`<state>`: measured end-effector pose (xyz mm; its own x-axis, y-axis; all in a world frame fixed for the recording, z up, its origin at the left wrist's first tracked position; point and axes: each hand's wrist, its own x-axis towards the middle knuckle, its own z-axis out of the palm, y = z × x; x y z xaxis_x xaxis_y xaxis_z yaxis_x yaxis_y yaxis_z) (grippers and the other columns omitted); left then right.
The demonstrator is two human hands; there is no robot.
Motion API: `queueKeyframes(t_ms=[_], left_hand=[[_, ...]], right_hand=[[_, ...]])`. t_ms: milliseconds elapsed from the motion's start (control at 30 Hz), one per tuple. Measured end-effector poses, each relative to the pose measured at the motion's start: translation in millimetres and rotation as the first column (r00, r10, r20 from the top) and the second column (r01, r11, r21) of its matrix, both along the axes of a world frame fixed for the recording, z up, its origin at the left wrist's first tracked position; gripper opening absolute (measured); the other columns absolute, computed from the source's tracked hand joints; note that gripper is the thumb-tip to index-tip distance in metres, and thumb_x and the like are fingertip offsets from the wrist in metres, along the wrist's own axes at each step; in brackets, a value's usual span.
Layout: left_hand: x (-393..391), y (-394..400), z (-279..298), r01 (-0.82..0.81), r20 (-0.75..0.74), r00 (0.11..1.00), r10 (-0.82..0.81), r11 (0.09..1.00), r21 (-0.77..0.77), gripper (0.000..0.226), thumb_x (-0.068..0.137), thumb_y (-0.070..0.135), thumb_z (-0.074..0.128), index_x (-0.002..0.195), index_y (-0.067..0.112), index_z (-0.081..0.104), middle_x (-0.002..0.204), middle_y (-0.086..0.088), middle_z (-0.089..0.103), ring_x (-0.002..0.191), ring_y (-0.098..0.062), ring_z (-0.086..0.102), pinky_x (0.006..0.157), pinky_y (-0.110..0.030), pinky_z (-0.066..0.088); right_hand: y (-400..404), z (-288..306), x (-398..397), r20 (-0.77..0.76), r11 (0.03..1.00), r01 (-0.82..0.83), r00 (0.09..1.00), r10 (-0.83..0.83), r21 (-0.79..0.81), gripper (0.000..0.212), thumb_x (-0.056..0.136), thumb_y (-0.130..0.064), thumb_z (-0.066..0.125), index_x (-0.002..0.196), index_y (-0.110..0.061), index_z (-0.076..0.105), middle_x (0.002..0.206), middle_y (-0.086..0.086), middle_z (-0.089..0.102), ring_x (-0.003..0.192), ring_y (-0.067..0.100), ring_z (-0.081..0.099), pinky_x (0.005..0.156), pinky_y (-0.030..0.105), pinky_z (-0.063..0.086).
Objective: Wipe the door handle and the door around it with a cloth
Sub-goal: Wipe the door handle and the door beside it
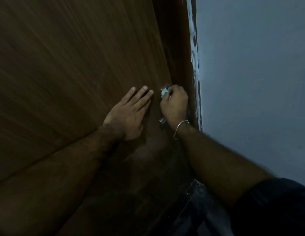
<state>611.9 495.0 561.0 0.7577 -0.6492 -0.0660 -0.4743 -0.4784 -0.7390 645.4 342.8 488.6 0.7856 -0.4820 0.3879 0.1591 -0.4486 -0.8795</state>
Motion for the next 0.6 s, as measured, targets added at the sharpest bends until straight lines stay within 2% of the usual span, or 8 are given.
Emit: queueKeyframes(t_ms=[100,167,267,333,433,500,600], left_hand=[[2,1,-1,-0.007,0.002,1.000,0.007,1.000,-0.004,0.087,0.085,0.055,0.031,0.152,0.009,-0.002,0.161,-0.010,-0.017,0.146,-0.027,-0.023,0.114,-0.045,-0.021],[2,0,-1,-0.006,0.011,1.000,0.006,1.000,-0.003,0.087,0.085,0.055,0.030,0.153,0.009,0.002,0.162,-0.010,-0.013,0.146,-0.028,-0.021,0.114,-0.045,-0.022],[0,0,-4,-0.006,0.038,0.999,0.006,1.000,-0.002,0.086,0.082,0.054,0.024,0.153,0.009,0.009,0.163,-0.011,-0.007,0.148,-0.028,-0.016,0.114,-0.046,-0.021],[0,1,-3,-0.003,0.034,0.999,0.003,1.000,0.006,0.086,0.083,0.054,0.027,0.153,0.009,0.007,0.162,-0.011,-0.008,0.147,-0.028,-0.017,0.113,-0.045,-0.023],[0,1,-1,-0.010,0.021,1.000,0.010,1.000,0.002,0.088,0.084,0.054,0.034,0.154,0.009,0.005,0.162,-0.010,-0.009,0.147,-0.027,-0.019,0.112,-0.044,-0.025],[0,1,-2,-0.008,0.031,0.999,0.008,1.000,-0.005,0.088,0.084,0.054,0.034,0.154,0.009,0.005,0.162,-0.011,-0.010,0.147,-0.028,-0.019,0.113,-0.044,-0.023],[0,1,-3,-0.005,0.040,0.999,0.005,1.000,0.006,0.086,0.086,0.054,0.034,0.155,0.010,0.005,0.162,-0.011,-0.010,0.147,-0.028,-0.019,0.114,-0.045,-0.022]], right_hand=[[-9,-4,-4,0.007,0.992,0.005,1.000,-0.006,0.129,0.012,0.093,-0.009,0.055,0.104,-0.007,0.061,0.110,0.009,0.061,0.100,0.019,0.060,0.083,0.025,0.049],[-17,-4,-1,0.100,0.976,0.061,0.991,-0.083,0.209,0.009,0.093,-0.007,0.055,0.101,-0.008,0.060,0.106,0.007,0.061,0.095,0.015,0.059,0.082,0.020,0.050],[-14,-11,-5,0.147,1.000,-0.013,0.989,0.009,0.022,0.010,0.091,-0.001,0.055,0.097,-0.006,0.062,0.106,0.006,0.058,0.092,0.009,0.055,0.082,0.009,0.045],[-10,-21,-6,0.091,0.994,-0.088,0.991,0.094,-0.065,0.014,0.089,0.004,0.054,0.097,-0.004,0.063,0.109,0.009,0.058,0.095,0.014,0.057,0.083,0.014,0.047],[-11,-7,5,0.099,0.996,0.006,0.995,-0.014,0.085,0.017,0.087,0.007,0.056,0.090,-0.007,0.063,0.104,0.005,0.056,0.083,0.003,0.053,0.072,-0.001,0.042],[-8,7,11,0.158,0.991,0.053,0.985,-0.073,0.126,0.018,0.084,0.010,0.055,0.083,-0.007,0.060,0.098,0.005,0.055,0.075,0.001,0.050,0.068,-0.001,0.042],[-5,3,12,0.171,0.995,0.044,0.983,-0.059,0.089,0.018,0.085,0.011,0.051,0.081,-0.005,0.058,0.097,0.007,0.054,0.079,0.006,0.050,0.068,0.001,0.042]])
